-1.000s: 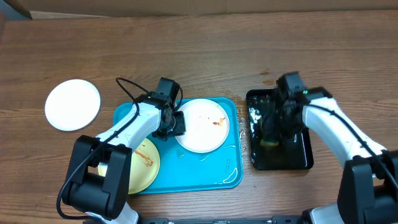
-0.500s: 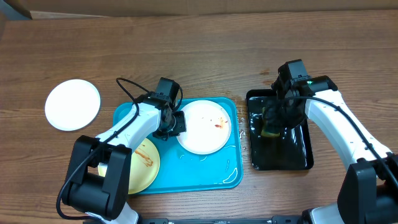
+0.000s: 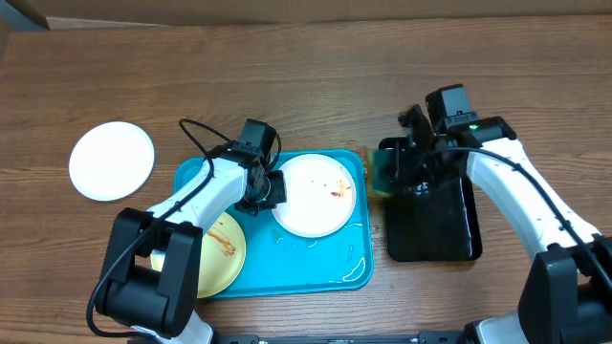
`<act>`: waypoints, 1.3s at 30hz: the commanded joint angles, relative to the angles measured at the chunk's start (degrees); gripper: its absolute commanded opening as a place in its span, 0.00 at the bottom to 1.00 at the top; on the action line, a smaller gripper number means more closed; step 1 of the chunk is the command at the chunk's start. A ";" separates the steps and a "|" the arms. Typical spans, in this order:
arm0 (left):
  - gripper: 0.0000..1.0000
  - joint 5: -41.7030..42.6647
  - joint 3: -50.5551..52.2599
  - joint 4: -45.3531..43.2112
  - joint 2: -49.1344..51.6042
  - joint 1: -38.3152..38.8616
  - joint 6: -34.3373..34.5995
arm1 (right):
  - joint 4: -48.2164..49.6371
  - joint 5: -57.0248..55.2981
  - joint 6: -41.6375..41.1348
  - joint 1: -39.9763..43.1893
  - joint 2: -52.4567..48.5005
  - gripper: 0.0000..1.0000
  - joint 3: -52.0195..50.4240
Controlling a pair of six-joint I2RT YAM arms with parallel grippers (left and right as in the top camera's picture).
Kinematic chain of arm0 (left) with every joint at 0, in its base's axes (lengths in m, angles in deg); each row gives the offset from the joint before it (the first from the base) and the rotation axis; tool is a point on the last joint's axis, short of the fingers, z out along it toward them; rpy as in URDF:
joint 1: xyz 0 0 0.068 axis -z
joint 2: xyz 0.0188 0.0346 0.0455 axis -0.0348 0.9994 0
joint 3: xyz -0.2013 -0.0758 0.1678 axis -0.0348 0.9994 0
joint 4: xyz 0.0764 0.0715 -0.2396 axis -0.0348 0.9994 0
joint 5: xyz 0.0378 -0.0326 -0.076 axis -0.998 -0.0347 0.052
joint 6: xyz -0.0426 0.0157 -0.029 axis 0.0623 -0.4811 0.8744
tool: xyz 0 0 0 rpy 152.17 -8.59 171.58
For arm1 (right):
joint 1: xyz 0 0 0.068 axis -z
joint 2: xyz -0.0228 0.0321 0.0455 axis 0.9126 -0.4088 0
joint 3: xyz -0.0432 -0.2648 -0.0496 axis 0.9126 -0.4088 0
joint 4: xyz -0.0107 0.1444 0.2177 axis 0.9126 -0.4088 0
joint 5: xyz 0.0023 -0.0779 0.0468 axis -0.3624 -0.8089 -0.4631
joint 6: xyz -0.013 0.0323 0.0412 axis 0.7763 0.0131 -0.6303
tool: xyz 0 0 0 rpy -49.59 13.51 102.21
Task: Clean dirty plates on tray and stack at the side
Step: 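Lift the sponge with the right gripper back onto the stained plate, then scrub the white plate again with the sponge in the right gripper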
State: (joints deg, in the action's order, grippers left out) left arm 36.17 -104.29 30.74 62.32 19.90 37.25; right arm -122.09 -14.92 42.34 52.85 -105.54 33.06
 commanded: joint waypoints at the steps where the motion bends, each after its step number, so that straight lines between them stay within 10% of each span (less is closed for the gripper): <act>1: 0.04 -0.85 1.42 0.33 1.20 0.09 -1.27 | 3.45 5.79 0.11 -4.39 0.42 0.04 0.50; 15: 0.04 -1.38 1.42 0.44 1.20 0.07 -1.31 | 16.76 -10.86 -6.51 -23.15 -7.34 0.04 0.46; 39: 0.04 -7.56 1.42 3.23 1.20 0.00 -1.68 | 17.22 -23.21 -8.11 -24.41 -16.50 0.04 1.97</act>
State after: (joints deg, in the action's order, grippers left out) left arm 35.54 -104.35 31.94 62.32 19.93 37.07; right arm -103.01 -31.29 33.79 28.18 -121.83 34.41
